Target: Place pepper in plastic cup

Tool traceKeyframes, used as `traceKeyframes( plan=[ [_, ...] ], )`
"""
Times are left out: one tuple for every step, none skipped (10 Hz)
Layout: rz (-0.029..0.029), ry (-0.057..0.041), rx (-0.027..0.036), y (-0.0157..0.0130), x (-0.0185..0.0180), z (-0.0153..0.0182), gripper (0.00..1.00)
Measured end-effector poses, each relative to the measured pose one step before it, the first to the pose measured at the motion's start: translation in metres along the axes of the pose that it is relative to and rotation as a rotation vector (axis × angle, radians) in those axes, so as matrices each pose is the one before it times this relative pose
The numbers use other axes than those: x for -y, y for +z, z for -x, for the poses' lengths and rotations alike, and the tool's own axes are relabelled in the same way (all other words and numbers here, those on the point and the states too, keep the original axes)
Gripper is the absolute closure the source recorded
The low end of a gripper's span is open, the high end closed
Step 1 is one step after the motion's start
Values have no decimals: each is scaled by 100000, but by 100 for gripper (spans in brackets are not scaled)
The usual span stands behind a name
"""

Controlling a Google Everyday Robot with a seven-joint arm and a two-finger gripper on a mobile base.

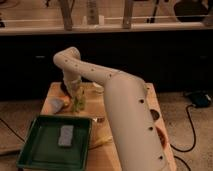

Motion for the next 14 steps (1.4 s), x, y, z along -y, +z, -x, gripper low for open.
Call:
traceKeyframes(
  plan=[
    [153,20,242,31,-57,-48,20],
    [141,80,185,6,-67,-89,20],
    [68,54,146,-22,-40,-80,20],
    [128,142,151,6,-77,-112,20],
    [71,99,115,-20,-52,-99,20],
    [70,54,18,-26,-28,-83,20],
    [-8,-38,60,-87,3,-45,20],
    [60,12,139,-12,-31,-61,20],
    [-5,38,169,-14,-46,-83,20],
    [-173,-51,160,-17,-8,-49,20],
    [-592,-198,26,-93,76,-27,20],
    [-623,-326,81,-76,20,-19,20],
    [-298,-73,110,-78,-139,-132,20],
    [-227,-110,119,-83,-99,-108,20]
  ],
)
